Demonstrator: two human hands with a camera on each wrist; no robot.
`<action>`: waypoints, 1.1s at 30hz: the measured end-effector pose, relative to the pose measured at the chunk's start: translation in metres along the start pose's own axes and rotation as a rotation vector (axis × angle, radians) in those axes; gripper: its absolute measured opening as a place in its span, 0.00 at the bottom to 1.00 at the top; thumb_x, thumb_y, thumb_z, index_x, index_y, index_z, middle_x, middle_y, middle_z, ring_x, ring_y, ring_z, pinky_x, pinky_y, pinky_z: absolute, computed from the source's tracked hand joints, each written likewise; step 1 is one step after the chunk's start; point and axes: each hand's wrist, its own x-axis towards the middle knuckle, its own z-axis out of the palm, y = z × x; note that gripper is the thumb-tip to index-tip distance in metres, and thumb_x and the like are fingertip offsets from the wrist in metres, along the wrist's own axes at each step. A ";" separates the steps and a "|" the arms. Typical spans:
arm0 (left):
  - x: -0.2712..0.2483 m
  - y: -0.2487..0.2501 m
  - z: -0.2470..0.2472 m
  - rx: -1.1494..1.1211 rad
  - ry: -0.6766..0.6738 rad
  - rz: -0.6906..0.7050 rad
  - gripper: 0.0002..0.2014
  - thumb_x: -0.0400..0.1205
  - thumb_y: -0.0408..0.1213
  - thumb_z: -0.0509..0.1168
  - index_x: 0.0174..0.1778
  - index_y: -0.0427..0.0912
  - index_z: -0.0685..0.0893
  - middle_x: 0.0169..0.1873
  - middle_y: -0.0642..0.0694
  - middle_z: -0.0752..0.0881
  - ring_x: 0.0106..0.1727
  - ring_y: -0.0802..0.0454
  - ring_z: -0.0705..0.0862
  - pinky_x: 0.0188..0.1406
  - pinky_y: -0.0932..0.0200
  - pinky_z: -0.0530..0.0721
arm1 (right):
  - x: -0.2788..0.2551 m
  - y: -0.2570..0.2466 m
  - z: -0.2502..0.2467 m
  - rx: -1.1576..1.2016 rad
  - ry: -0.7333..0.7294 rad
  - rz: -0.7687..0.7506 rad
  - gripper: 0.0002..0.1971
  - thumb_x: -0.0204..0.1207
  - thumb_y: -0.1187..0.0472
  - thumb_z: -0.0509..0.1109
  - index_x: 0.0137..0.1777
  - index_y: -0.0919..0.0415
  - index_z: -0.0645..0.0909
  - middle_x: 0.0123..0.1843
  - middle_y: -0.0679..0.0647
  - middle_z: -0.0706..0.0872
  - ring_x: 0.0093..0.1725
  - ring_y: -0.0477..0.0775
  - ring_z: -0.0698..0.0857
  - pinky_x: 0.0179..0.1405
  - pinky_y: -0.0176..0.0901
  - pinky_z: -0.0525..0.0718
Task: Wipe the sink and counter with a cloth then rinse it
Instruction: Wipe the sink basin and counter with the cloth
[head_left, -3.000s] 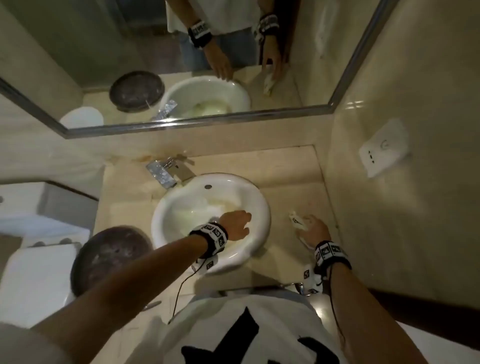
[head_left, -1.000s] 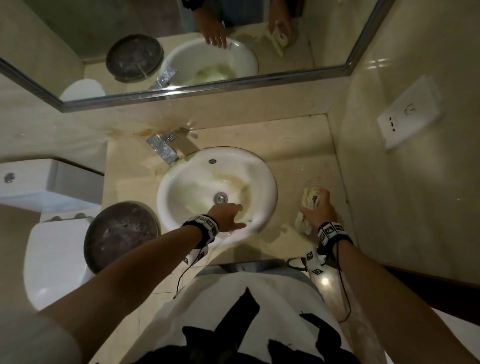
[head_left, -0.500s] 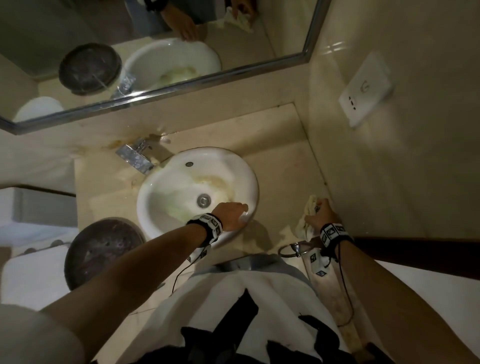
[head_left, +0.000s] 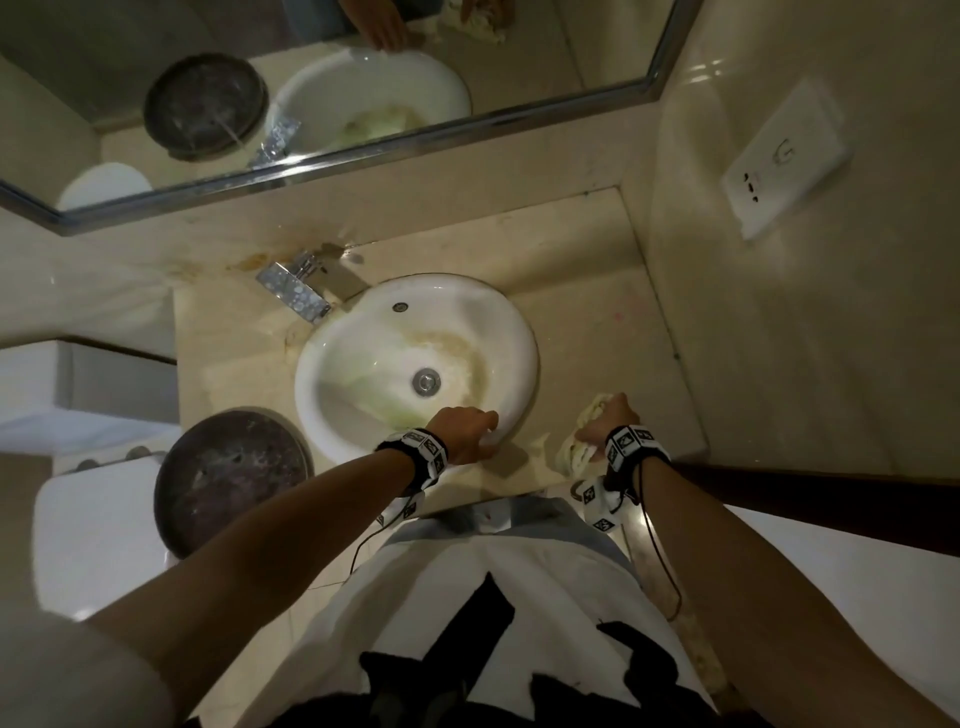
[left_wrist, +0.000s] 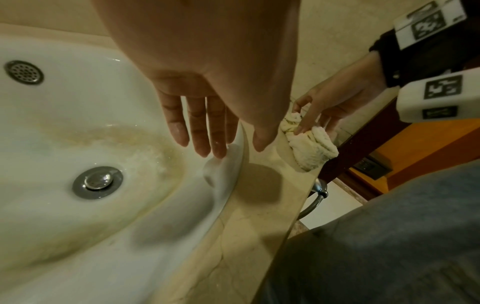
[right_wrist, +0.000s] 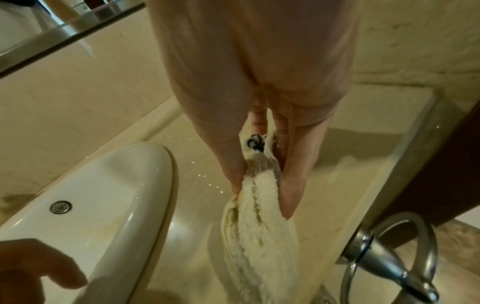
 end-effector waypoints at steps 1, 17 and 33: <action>0.000 0.002 0.001 -0.001 -0.003 -0.006 0.23 0.83 0.55 0.64 0.67 0.45 0.75 0.55 0.42 0.86 0.51 0.40 0.84 0.48 0.49 0.83 | 0.000 -0.003 0.003 0.022 -0.005 0.021 0.46 0.70 0.67 0.83 0.82 0.63 0.59 0.78 0.65 0.74 0.67 0.71 0.84 0.32 0.53 0.92; 0.018 0.044 -0.001 -0.052 -0.012 0.073 0.29 0.81 0.56 0.69 0.69 0.38 0.74 0.51 0.38 0.86 0.48 0.39 0.86 0.38 0.52 0.79 | -0.011 0.006 0.051 0.723 -0.262 0.292 0.04 0.80 0.71 0.73 0.51 0.70 0.81 0.51 0.68 0.88 0.44 0.61 0.88 0.41 0.47 0.91; 0.049 0.051 -0.019 -0.077 0.054 -0.026 0.16 0.82 0.36 0.68 0.64 0.36 0.77 0.54 0.36 0.85 0.52 0.35 0.87 0.45 0.47 0.84 | 0.017 -0.002 0.044 0.749 -0.329 0.204 0.25 0.84 0.66 0.67 0.80 0.67 0.70 0.77 0.55 0.77 0.61 0.57 0.85 0.32 0.41 0.90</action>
